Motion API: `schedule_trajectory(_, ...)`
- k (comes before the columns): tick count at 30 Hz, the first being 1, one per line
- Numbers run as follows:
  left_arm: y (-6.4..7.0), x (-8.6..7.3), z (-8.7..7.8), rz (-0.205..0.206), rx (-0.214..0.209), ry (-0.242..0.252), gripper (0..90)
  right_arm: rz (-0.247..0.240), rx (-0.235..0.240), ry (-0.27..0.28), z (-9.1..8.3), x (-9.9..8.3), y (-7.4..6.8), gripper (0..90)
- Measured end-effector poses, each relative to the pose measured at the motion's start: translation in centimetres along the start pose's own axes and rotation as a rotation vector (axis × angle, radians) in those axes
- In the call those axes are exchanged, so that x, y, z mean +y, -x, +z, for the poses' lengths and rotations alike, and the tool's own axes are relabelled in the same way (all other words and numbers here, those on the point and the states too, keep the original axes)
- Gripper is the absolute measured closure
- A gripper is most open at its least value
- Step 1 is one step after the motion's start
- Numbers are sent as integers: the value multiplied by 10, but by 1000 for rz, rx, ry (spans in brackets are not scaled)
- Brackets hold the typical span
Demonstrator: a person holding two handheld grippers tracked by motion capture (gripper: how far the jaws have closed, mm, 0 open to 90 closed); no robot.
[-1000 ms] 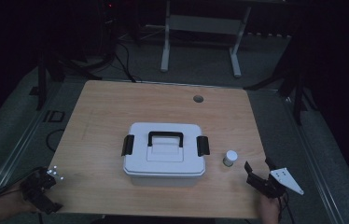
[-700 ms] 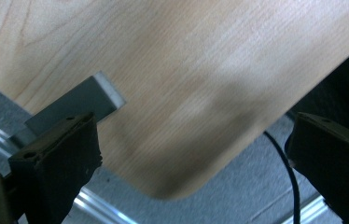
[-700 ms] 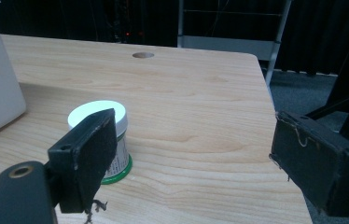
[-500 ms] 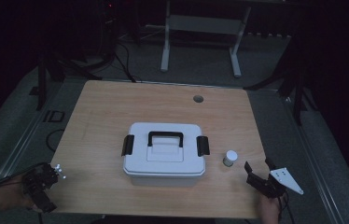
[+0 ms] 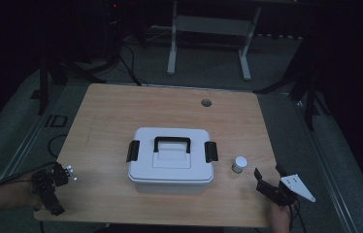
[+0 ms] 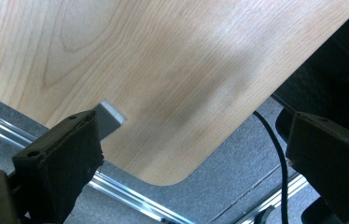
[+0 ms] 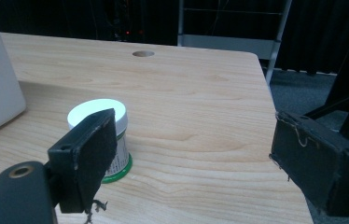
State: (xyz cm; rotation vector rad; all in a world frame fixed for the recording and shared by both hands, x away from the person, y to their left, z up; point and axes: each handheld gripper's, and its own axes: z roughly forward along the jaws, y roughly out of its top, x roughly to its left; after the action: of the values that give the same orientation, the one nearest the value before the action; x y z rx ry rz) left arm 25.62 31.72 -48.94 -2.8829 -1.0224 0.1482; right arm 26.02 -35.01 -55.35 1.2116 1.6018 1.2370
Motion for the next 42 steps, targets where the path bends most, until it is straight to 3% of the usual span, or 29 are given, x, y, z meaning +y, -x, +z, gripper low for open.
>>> schedule_trajectory(12,5,17,-29,53,14,-2,30,-1,0,-3,0,0,0,138)
schedule_trajectory(19,12,38,-39,95,30,-47,30,3,0,0,0,0,0,138)
schedule_trajectory(28,21,59,-63,156,13,4,30,1,2,-2,0,0,0,138)
schedule_trajectory(42,38,90,-104,255,40,24,30,0,6,-2,0,0,0,138)
